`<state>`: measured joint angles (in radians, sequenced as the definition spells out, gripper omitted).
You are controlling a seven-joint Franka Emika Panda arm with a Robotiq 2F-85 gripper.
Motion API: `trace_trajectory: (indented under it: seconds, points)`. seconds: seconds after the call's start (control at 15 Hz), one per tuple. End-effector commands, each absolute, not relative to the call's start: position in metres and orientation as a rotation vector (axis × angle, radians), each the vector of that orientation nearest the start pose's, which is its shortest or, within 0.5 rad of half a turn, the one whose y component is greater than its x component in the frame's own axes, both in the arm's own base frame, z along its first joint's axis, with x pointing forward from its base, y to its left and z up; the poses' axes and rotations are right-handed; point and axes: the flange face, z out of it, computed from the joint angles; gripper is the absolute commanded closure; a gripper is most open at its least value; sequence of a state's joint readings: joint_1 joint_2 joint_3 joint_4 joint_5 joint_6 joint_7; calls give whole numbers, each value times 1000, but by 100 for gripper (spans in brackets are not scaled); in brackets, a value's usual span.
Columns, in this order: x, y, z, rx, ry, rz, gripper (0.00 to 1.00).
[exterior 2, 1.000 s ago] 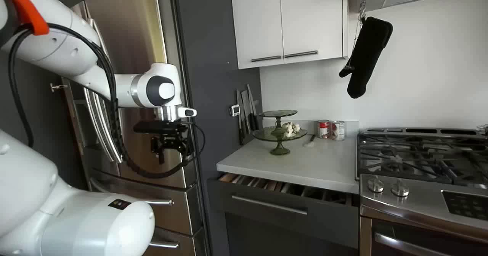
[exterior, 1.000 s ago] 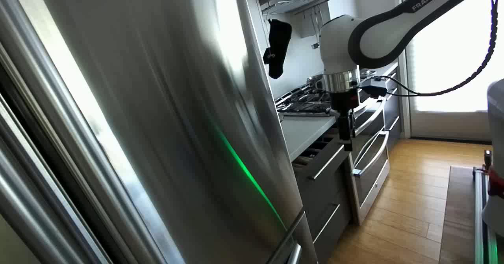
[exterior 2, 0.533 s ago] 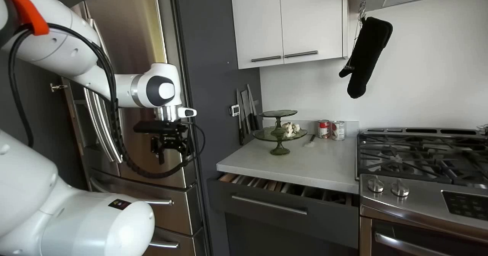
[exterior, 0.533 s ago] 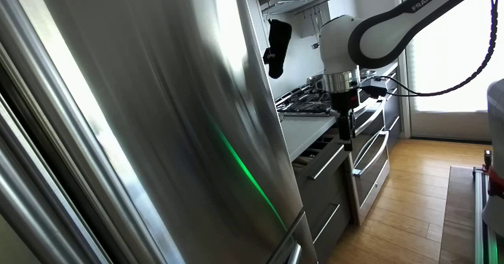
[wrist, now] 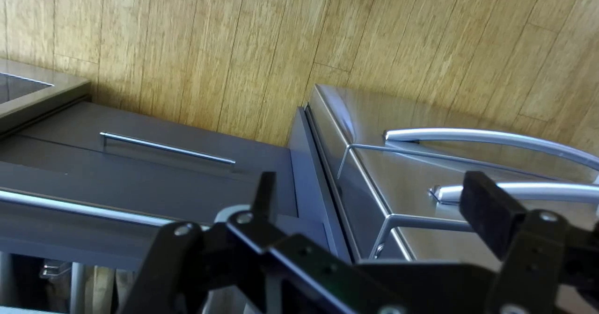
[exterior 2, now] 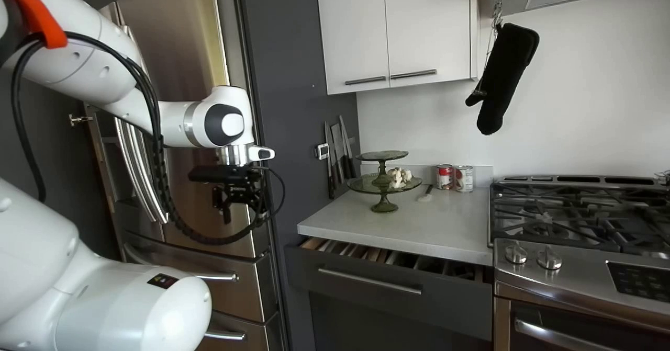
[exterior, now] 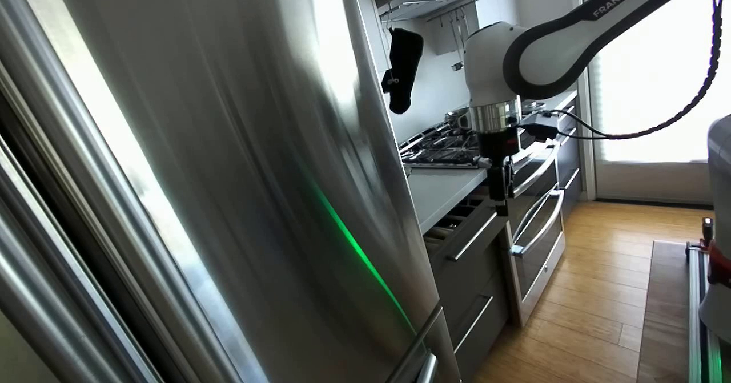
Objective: Pull the drawer open
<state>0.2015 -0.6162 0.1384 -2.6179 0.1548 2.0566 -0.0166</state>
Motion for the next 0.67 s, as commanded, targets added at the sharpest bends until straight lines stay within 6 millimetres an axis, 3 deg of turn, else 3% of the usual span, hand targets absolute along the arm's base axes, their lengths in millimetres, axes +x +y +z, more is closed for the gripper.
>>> trace_trajectory:
  seconds: [0.0, 0.2, 0.6]
  points:
    - [354, 89, 440, -3060, -309, -107, 0]
    - [369, 44, 431, -3060, -266, -140, 0]
    - [414, -33, 408, -3152, -236, -422, 0]
